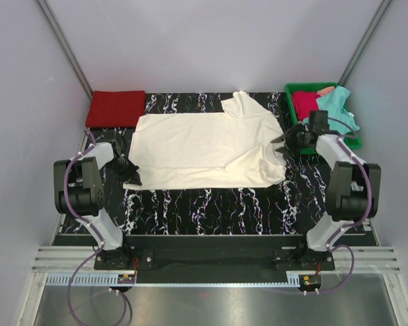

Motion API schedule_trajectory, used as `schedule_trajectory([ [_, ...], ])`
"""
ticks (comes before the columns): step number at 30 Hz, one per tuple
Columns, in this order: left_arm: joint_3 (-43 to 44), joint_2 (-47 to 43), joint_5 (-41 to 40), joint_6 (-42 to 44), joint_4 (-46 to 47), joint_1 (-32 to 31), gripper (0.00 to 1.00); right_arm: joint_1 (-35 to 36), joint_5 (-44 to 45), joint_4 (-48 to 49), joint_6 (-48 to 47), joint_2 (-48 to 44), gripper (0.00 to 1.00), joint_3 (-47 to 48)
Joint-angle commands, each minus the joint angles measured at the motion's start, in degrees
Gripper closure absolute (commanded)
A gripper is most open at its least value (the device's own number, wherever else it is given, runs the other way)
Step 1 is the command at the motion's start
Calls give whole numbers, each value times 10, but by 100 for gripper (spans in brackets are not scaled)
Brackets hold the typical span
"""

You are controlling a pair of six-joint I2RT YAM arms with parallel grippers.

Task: Fold and stack the t-shirts
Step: Fold the tshirt

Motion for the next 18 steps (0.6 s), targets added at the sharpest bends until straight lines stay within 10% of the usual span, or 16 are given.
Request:
schedule_trajectory([
  [1,-11,-3,-26,18,44,8,100,-54,-26,-50,-47,-91,52,-106],
  [18,-11,-10,-19,36,39,7,100,-62,-57,253,320,-287,27,-465],
])
